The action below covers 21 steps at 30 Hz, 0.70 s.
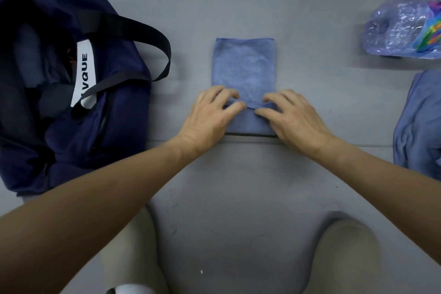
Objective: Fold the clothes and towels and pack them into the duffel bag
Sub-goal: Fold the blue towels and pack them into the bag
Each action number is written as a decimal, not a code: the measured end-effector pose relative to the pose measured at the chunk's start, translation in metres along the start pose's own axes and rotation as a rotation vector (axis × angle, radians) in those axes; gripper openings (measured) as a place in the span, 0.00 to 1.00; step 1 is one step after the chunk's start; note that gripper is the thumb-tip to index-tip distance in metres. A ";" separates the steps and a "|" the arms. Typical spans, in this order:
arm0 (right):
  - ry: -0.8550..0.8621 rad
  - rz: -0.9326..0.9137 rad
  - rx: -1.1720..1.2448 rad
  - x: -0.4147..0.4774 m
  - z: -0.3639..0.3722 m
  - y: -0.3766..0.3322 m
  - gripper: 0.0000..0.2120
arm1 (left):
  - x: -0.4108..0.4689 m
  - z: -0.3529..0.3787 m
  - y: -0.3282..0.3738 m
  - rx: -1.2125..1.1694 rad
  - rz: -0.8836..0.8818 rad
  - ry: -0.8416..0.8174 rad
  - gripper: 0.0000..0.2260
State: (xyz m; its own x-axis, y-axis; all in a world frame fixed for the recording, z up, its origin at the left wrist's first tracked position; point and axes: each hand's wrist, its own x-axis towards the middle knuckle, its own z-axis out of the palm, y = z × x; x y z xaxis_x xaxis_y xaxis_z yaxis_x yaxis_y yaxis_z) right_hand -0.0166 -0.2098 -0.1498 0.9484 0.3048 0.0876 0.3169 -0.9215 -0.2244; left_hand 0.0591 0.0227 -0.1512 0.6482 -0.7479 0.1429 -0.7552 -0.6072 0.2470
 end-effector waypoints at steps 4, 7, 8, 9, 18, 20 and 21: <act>-0.168 0.050 0.015 -0.014 0.003 0.001 0.27 | -0.009 0.005 -0.004 -0.055 0.165 -0.042 0.13; -0.281 0.094 -0.010 -0.013 0.002 -0.001 0.39 | -0.019 0.006 -0.011 -0.039 0.108 -0.151 0.22; -0.287 0.112 -0.004 -0.011 0.003 -0.002 0.40 | -0.022 0.005 -0.013 -0.019 0.089 -0.205 0.28; -0.282 0.131 0.006 -0.008 0.003 -0.003 0.41 | -0.024 0.004 -0.014 -0.019 0.061 -0.240 0.32; -0.219 0.167 0.292 0.010 -0.012 0.001 0.18 | -0.016 -0.012 -0.016 -0.229 -0.136 -0.133 0.12; -0.256 0.312 0.428 0.013 -0.017 0.003 0.17 | -0.015 -0.018 -0.013 -0.295 -0.240 -0.171 0.11; -0.282 0.389 0.470 0.014 -0.020 0.004 0.20 | -0.015 -0.019 -0.013 -0.329 -0.304 -0.200 0.11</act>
State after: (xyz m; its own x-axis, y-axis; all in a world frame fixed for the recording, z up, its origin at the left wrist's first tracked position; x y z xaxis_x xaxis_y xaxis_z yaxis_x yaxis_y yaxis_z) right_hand -0.0018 -0.2143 -0.1304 0.9414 0.0816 -0.3273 -0.1373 -0.7935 -0.5928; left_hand 0.0610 0.0467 -0.1380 0.7787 -0.6061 -0.1620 -0.4422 -0.7134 0.5436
